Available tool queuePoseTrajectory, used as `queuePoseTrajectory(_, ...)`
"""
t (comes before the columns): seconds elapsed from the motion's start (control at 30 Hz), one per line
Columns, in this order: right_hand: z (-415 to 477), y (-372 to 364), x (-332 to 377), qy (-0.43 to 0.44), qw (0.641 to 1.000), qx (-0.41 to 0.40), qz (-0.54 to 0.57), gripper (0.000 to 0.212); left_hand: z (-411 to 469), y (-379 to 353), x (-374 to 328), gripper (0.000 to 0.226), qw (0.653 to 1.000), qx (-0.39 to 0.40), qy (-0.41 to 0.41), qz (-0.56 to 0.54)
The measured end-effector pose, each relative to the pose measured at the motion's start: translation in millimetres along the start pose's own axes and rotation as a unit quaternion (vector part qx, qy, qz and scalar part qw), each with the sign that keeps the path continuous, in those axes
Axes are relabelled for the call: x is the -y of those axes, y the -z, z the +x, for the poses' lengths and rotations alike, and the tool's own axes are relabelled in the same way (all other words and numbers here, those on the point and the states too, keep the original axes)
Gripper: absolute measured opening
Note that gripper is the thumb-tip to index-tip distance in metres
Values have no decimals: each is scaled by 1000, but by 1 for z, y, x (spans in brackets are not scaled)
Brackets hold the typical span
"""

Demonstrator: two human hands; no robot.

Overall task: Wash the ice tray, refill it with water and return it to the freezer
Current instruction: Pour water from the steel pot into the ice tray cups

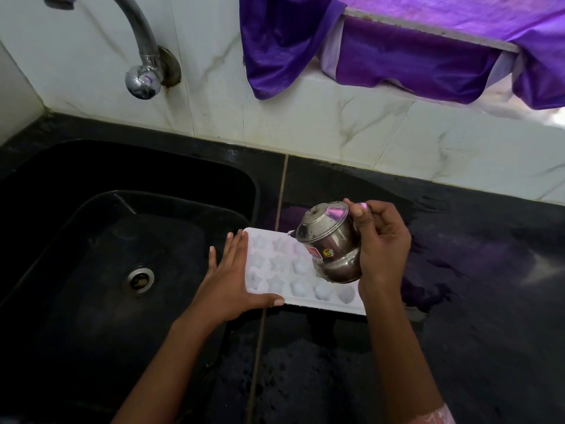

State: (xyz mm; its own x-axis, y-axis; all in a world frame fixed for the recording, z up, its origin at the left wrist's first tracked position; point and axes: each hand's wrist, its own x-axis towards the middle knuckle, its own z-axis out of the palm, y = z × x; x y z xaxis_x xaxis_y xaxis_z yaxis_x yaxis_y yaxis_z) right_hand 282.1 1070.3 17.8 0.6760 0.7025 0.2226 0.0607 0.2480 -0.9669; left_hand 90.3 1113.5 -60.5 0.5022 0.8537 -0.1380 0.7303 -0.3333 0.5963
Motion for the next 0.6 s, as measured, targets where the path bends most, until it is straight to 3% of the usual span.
queuePoseTrajectory(0.37,-2,-3,-2,-31,999,-19,21,5,1,-1,2,142,1000,6,0,-2)
queuePoseTrajectory(0.5,-2,-8,-2,-43,998,-12,38,10,1,-1,4,155,1000,12,-3,-4)
queuePoseTrajectory(0.6,-1,-13,-2,-47,998,-5,31,6,1,-2,5,147,1000,9,-3,2)
